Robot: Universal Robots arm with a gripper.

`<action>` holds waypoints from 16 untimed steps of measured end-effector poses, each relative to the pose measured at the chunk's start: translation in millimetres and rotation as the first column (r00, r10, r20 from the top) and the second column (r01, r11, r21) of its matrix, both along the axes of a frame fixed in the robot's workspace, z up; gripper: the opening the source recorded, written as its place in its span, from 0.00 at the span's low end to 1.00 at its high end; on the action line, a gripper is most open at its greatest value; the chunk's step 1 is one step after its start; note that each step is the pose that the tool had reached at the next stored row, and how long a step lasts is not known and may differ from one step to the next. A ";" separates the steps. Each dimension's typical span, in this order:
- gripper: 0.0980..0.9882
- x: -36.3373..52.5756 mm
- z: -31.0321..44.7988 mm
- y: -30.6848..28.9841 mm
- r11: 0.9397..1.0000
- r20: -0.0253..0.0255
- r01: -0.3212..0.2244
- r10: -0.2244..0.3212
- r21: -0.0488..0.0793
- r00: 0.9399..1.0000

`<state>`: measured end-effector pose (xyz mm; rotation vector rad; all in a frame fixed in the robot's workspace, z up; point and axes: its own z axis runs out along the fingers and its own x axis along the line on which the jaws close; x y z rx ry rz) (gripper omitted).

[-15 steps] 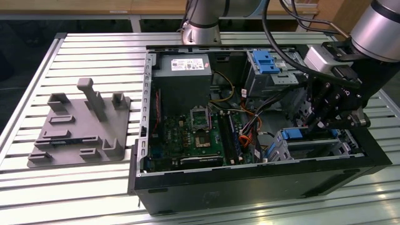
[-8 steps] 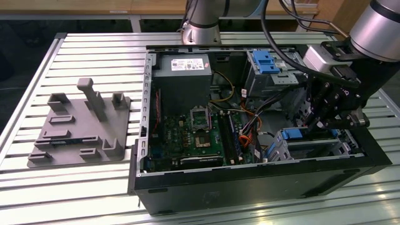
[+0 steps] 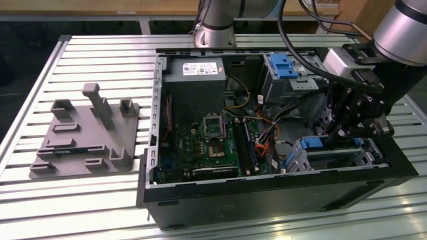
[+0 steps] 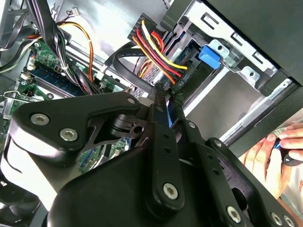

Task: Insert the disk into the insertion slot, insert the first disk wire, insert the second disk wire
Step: 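Insert the second disk wire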

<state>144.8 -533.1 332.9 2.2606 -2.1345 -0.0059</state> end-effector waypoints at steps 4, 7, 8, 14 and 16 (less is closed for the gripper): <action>0.11 0.4 0.1 0.0 1.000 0.000 0.000 0.000 0.000 1.000; 0.11 2.0 0.4 0.0 1.000 0.000 0.002 -0.002 0.000 1.000; 0.11 2.3 0.4 0.0 1.000 0.000 0.005 -0.005 0.000 1.000; 0.11 2.3 0.2 0.0 0.999 0.000 0.036 -0.036 0.000 0.999; 0.11 2.4 0.1 0.0 0.999 0.000 0.043 -0.043 0.000 0.999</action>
